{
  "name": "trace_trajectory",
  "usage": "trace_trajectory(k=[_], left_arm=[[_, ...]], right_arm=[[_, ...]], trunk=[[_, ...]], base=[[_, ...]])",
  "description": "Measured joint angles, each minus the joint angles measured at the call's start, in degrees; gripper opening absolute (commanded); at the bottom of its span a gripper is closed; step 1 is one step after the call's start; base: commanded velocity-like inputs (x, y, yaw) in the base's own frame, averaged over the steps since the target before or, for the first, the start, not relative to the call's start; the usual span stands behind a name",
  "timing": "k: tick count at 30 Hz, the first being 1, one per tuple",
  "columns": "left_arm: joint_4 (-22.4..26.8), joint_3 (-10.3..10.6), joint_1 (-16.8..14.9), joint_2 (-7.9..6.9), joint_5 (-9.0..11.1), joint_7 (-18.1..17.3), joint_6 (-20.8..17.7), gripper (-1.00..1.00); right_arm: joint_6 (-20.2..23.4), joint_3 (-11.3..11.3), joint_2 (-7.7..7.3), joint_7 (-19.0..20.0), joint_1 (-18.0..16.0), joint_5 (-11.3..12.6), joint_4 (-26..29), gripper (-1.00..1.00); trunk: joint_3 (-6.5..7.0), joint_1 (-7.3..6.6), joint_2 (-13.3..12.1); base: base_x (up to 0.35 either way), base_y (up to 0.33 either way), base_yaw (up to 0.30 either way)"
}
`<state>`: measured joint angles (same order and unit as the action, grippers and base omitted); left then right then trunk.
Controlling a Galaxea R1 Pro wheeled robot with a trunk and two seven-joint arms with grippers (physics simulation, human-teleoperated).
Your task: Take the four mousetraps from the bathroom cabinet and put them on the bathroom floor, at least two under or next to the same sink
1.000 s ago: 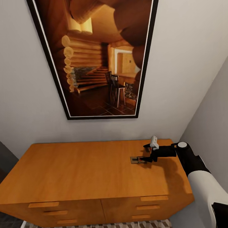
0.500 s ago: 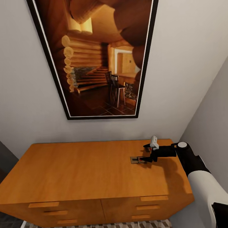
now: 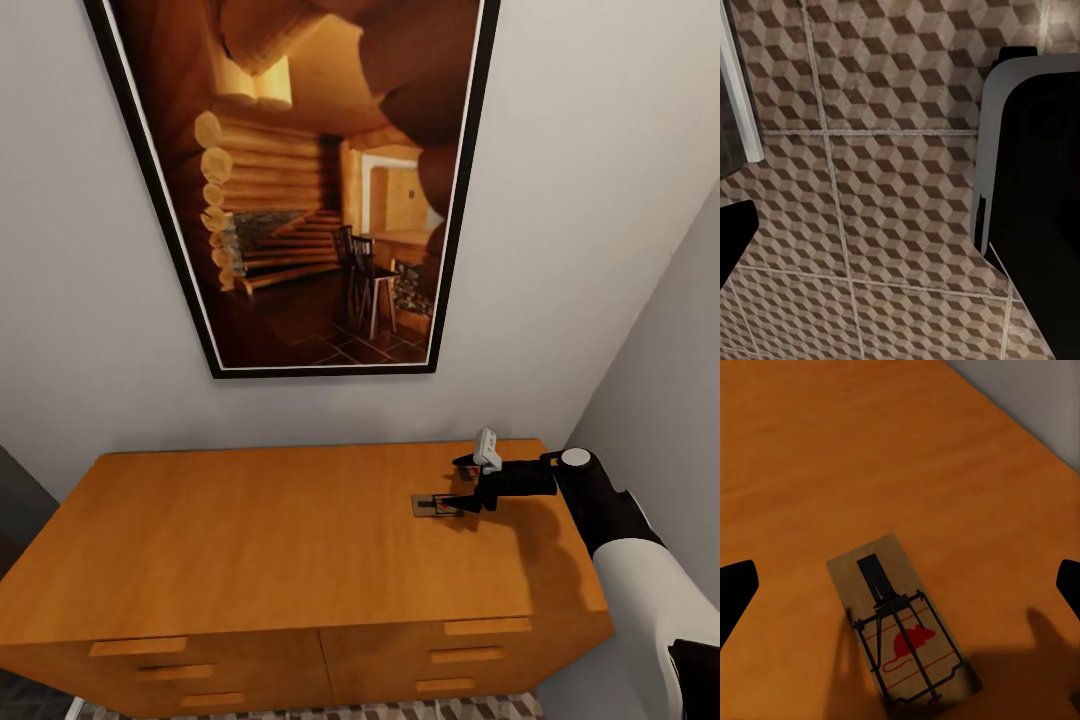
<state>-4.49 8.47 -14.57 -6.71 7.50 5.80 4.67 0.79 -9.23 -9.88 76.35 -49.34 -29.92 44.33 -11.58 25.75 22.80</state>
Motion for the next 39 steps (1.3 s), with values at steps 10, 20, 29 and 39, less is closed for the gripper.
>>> trace_trajectory(k=[10, 20, 29, 39], left_arm=[[0.0, 0.0, 0.0, 0.06, 0.0, 0.0, 0.0, 1.00], [0.0, 0.0, 0.0, 0.09, 0.0, 0.0, 0.0, 1.00], [0.0, 0.0, 0.0, 0.16, 0.0, 0.0, 0.0, 1.00], [0.0, 0.0, 0.0, 0.17, 0.0, 0.0, 0.0, 1.00]], right_arm=[[0.0, 0.0, 0.00, 0.0, 0.0, 0.0, 0.0, 1.00], [0.1, 0.0, 0.00, 0.0, 0.0, 0.0, 0.0, 1.00], [0.1, 0.0, 0.03, 0.0, 0.0, -0.1, 0.0, 1.00], [0.1, 0.0, 0.00, 0.0, 0.0, -0.1, 0.0, 1.00]], trunk=[[-0.18, 0.00, 0.0], [-0.84, 0.00, 0.0], [-1.46, 0.00, 0.0], [-2.16, 0.00, 0.0]], base=[[0.000, 0.000, 0.000], [0.000, 0.000, 0.000], [0.000, 0.000, 0.000], [0.000, 0.000, 0.000]])
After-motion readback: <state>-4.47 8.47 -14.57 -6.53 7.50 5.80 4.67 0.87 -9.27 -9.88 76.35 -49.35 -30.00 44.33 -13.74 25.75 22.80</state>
